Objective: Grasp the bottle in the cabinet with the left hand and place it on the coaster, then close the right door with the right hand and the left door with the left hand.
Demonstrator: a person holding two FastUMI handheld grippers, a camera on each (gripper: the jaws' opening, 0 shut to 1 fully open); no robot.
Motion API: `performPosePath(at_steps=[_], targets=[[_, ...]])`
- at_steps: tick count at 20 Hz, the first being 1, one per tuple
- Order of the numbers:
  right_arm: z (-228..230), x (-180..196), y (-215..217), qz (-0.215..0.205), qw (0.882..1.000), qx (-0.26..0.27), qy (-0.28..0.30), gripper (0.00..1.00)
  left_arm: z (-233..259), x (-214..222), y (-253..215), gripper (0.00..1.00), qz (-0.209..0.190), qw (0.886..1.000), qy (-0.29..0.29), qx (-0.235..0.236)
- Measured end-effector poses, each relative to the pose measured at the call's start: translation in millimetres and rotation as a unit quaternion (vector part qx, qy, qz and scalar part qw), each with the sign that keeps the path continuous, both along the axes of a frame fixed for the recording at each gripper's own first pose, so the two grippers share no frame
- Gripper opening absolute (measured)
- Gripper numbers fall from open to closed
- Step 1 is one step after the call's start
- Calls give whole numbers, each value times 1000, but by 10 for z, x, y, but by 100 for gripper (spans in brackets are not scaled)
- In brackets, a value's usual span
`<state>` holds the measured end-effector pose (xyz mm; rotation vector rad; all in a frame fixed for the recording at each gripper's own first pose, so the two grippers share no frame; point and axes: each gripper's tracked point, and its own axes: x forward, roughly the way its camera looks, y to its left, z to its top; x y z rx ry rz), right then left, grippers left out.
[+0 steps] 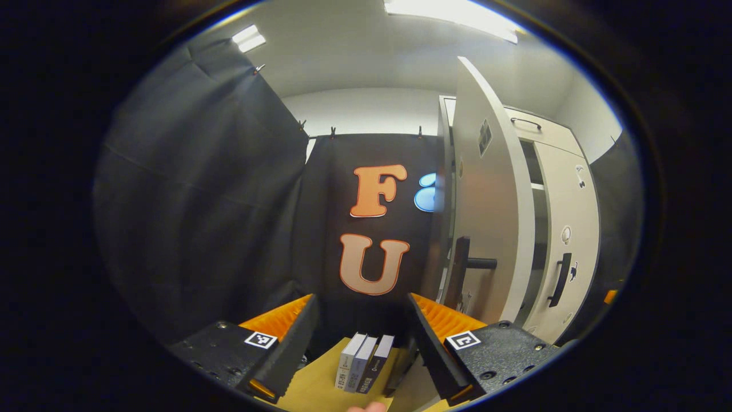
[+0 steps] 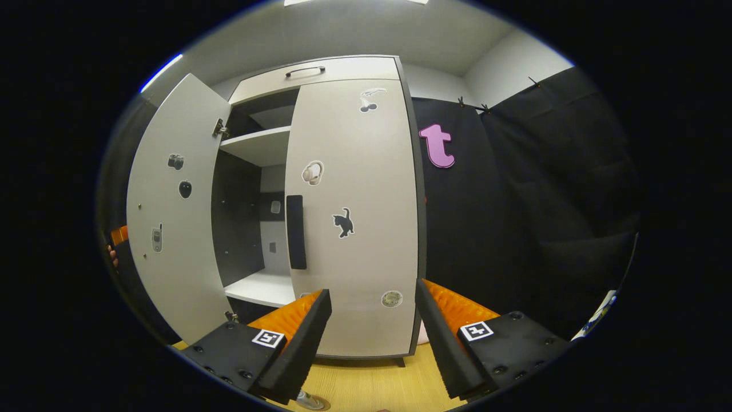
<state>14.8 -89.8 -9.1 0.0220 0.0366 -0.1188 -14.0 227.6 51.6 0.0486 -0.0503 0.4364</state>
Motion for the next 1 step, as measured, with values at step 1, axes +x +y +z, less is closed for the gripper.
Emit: performPosePath(at_steps=[1], targets=[[-14, 7, 7, 1, 1000, 4, 2, 89, -3, 18, -43, 92, -7, 1000, -1, -3]])
